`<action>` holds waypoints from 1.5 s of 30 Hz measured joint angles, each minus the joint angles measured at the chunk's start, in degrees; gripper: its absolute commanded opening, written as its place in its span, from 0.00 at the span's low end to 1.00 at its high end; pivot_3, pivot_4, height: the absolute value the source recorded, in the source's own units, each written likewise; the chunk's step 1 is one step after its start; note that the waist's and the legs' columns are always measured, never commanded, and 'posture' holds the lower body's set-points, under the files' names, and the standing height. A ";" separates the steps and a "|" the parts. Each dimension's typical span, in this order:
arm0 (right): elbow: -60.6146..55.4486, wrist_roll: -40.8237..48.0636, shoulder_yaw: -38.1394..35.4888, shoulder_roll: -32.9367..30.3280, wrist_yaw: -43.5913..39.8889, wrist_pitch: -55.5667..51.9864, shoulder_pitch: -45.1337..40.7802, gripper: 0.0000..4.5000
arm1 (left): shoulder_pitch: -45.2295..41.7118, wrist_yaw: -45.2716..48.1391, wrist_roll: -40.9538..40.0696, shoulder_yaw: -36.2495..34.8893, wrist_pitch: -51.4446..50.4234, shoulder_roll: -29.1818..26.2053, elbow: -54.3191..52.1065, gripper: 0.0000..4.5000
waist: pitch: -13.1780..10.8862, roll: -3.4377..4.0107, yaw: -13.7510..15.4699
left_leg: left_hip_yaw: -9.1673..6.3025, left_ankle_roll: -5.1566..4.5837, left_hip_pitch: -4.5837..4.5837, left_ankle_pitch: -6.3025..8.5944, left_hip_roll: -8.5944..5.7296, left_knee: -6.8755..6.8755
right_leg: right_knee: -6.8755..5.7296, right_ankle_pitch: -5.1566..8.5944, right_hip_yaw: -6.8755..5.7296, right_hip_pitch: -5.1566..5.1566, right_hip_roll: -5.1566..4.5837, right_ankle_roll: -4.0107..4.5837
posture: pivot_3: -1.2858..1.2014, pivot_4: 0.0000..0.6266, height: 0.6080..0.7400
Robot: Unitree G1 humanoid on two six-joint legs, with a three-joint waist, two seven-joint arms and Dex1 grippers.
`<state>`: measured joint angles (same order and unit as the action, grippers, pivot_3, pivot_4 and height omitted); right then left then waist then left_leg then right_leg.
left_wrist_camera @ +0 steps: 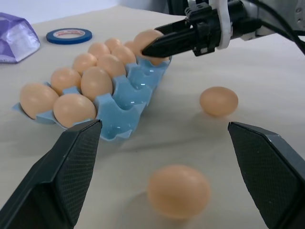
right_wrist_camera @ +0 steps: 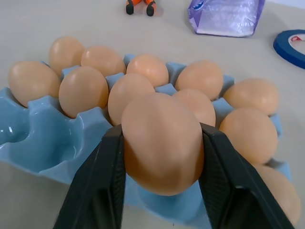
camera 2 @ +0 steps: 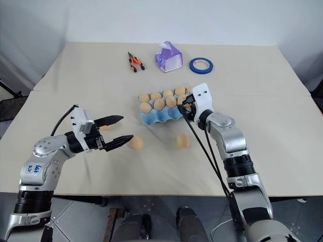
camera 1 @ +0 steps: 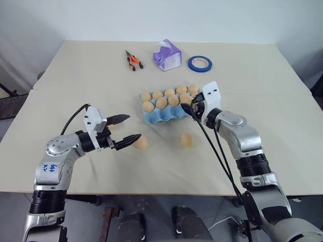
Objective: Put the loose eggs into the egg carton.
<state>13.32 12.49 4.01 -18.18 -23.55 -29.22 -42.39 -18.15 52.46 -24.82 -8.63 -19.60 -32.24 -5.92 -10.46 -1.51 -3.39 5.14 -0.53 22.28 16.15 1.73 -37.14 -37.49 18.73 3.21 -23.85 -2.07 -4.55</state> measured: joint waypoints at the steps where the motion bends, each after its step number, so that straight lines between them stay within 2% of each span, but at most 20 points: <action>1: 0.44 -0.39 0.00 0.01 -0.04 0.22 -0.01 0.81 | 0.31 -0.21 -0.09 -0.02 -0.22 -0.07 -0.30 1.00 | 0.00 0.00 0.01 | 0.00 0.00 0.00 0.00 0.00 0.01 | 0.00 0.00 0.00 0.00 -0.01 0.00 | 0.52 0.24 1.00; 4: 0.62 -1.02 0.00 0.15 -0.51 0.53 -0.01 0.99 | 0.74 -0.67 -0.34 -0.10 -0.46 -0.18 -0.41 1.00 | 0.00 0.00 0.00 | 0.00 0.00 0.00 0.00 0.00 0.02 | 0.01 0.00 -0.02 0.00 -0.01 0.00 | 0.52 0.24 1.00; 9: -0.97 -1.10 -0.01 0.12 -1.30 0.25 0.07 0.99 | 0.76 -1.35 -0.68 -0.33 -1.06 -0.50 -0.76 1.00 | 0.00 0.00 -0.02 | 0.00 0.00 0.00 0.00 0.00 0.01 | 0.00 0.00 -0.02 -0.01 -0.02 0.00 | 0.52 0.24 1.00; 14: -8.61 -0.20 -0.80 -2.55 -3.16 -2.63 2.76 0.99 | 0.67 -1.41 -0.71 -0.30 -1.36 -0.88 -0.77 1.00 | 0.00 0.01 0.11 | -0.02 0.01 0.00 0.01 -0.01 0.06 | 0.04 0.00 -0.06 -0.01 -0.05 0.00 | 0.52 0.24 1.00; 19: -21.22 4.01 -4.06 -9.15 -7.83 -7.59 11.49 0.99 | 0.35 -0.72 -0.80 -0.56 -1.37 -1.89 -0.25 1.00 | 0.00 0.00 0.43 | -0.06 -0.04 0.04 0.09 -0.02 0.12 | 0.17 0.00 -0.16 0.01 -0.11 0.00 | 0.52 0.24 1.00; 25: -30.71 9.59 -10.58 -15.66 -13.16 -10.02 24.21 0.99 | -0.36 -0.18 -2.06 -2.64 0.88 -1.04 4.09 1.00 | 0.00 0.00 0.18 | 0.00 -0.09 -0.02 0.11 -0.01 0.12 | 0.41 0.00 -0.17 0.16 -0.11 0.00 | 0.52 0.24 1.00; 30: -36.41 12.12 -15.24 -20.91 -20.08 -6.74 37.18 0.99 | -0.35 3.19 -2.87 -2.77 0.94 -2.46 6.35 1.00 | -0.01 0.00 0.47 | -0.03 -0.09 -0.03 0.11 -0.02 0.13 | 0.48 0.00 -0.21 0.22 -0.11 0.00 | 0.52 0.24 1.00; 34: -39.65 14.13 -17.10 -22.16 -23.60 -5.22 43.28 0.99 | 1.04 7.35 -3.08 -2.94 3.30 -2.87 7.62 1.00 | -0.02 -0.02 0.14 | 0.03 -0.15 -0.10 0.12 -0.02 0.08 | 0.47 -0.02 -0.14 0.28 -0.13 -0.04 | 0.52 0.24 1.00; 40: -43.04 16.29 -16.57 -21.04 -20.53 -6.52 41.11 0.99 | 3.99 11.23 -3.59 -4.50 5.59 -4.44 8.62 1.00 | -0.02 -0.03 0.19 | 0.01 -0.12 -0.18 0.09 -0.01 0.08 | 0.38 -0.04 -0.13 0.27 -0.18 0.00 | 0.52 0.24 1.00; 45: -43.93 15.80 -11.55 -17.33 -14.27 -9.97 35.20 0.99 | 7.64 11.70 -4.23 -6.60 6.89 -4.86 8.59 1.00 | -0.02 -0.03 0.22 | -0.01 -0.11 -0.10 0.10 -0.03 0.17 | 0.54 -0.03 -0.17 0.21 -0.30 0.01 | 0.52 0.24 1.00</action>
<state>-30.61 28.29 -7.53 -35.51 -37.81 -39.20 -7.19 -10.50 64.16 -29.05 -15.23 -12.70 -37.10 2.66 -10.48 -1.54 -3.17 5.14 -0.64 22.18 16.25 1.70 -36.97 -36.96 18.70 3.04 -23.64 -2.37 -4.53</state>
